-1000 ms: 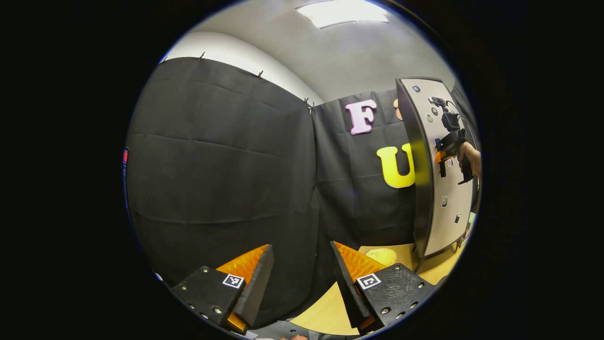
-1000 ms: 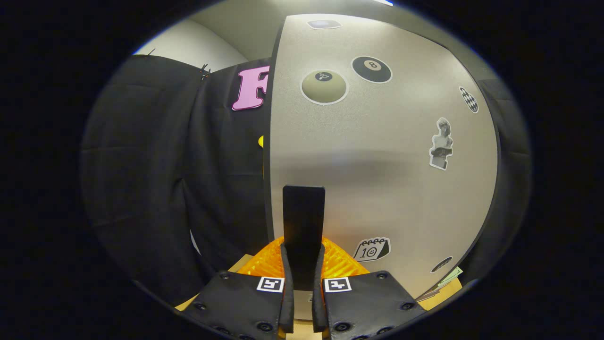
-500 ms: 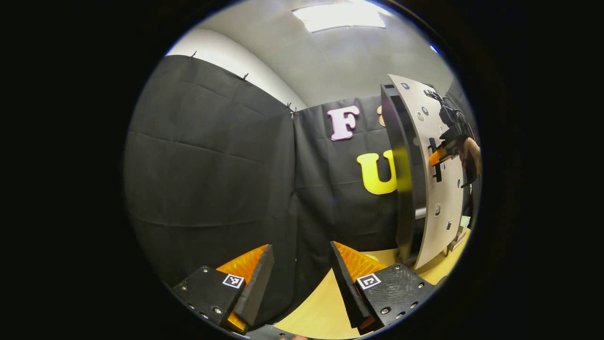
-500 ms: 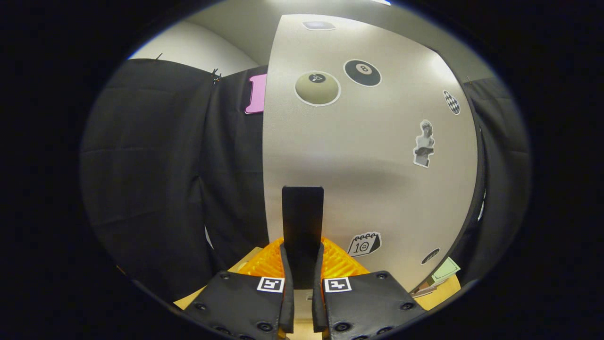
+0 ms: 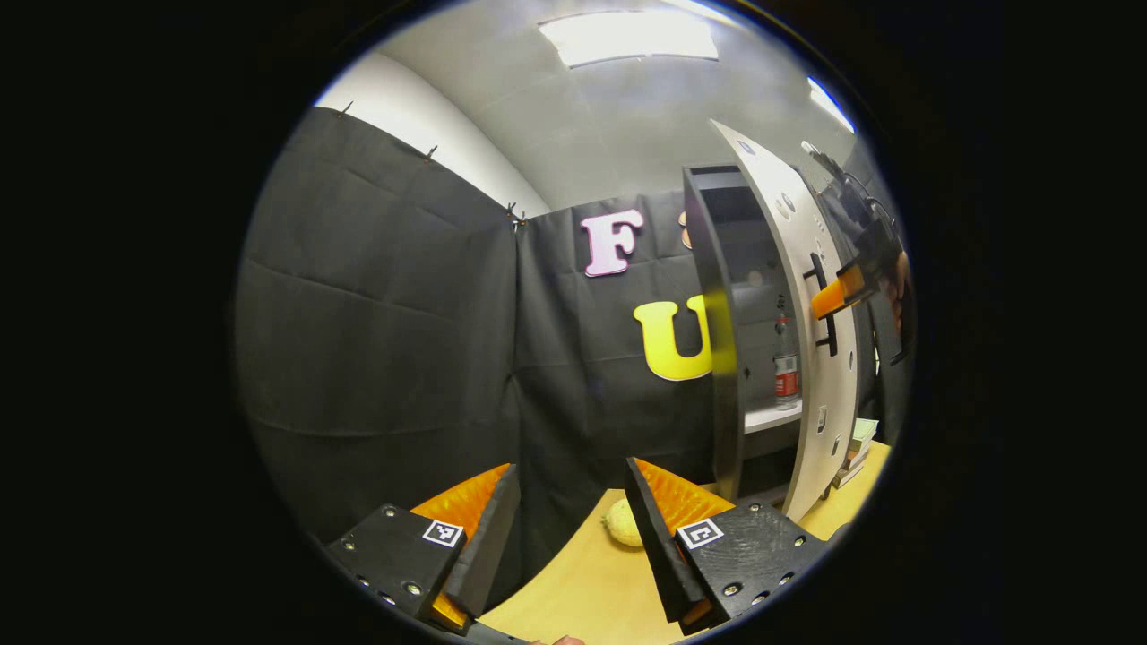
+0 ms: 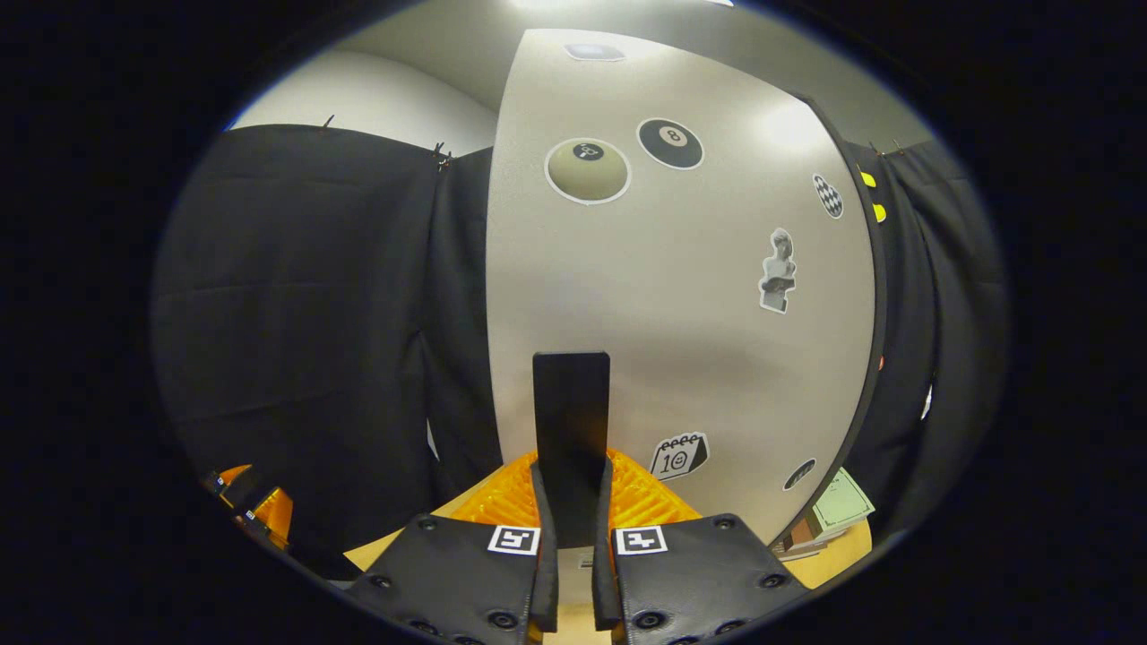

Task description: Open the cabinet door with the right hand, grasp the bottle in the cabinet with the left hand and place it on the coaster, then close the cabinet door with the right hand.

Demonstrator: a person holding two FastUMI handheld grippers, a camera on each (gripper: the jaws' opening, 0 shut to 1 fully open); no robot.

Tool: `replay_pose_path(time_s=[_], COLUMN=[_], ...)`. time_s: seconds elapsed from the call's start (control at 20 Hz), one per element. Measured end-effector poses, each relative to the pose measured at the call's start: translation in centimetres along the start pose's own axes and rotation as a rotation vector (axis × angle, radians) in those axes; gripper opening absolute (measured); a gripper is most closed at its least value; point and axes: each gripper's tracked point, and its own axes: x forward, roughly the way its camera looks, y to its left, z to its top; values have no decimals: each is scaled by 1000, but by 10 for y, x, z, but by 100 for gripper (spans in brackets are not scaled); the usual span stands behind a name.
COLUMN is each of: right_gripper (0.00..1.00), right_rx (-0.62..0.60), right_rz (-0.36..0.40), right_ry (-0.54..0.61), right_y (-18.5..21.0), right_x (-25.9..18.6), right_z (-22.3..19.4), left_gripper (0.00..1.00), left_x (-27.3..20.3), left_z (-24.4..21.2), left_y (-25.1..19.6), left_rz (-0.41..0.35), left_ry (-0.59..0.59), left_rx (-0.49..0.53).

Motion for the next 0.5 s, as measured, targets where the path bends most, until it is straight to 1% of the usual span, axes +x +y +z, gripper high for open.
replay_pose_path(time_s=[0.05, 0.1, 0.15, 0.25, 0.3, 0.35, 0.4, 0.45, 0.5], right_gripper=[14, 14, 17, 17, 13, 17, 17, 13, 17], right_rx=[5, 11, 15, 15, 10, 9, 6, 2, 1], right_rz=[11, 19, 27, 45, 56, 64, 71, 76, 79], right_ry=[-2, -5, -8, -10, -6, -4, -1, 0, 0], right_y=[-1, -3, -5, -8, -10, -12, -14, -16, -18], right_x=[-2, -4, -5, -10, -13, -15, -18, -21, -24], right_z=[-1, -1, -2, -3, -3, -4, -4, -5, -6], left_gripper=[69, 68, 68, 69, 69, 69, 68, 69, 68], left_x=[-3, -7, -10, -18, -20, -21, -22, -23, -24], left_z=[1, 3, 5, 9, 10, 10, 11, 13, 16], left_y=[-14, -24, -32, -43, -50, -57, -65, -69, -76], left_rz=[-15, -26, -30, -37, -42, -48, -53, -60, -67], left_ry=[0, -1, -3, -5, -3, 0, 1, -1, -4], left_rx=[-3, 0, 10, 19, 16, 10, 5, 1, 0])
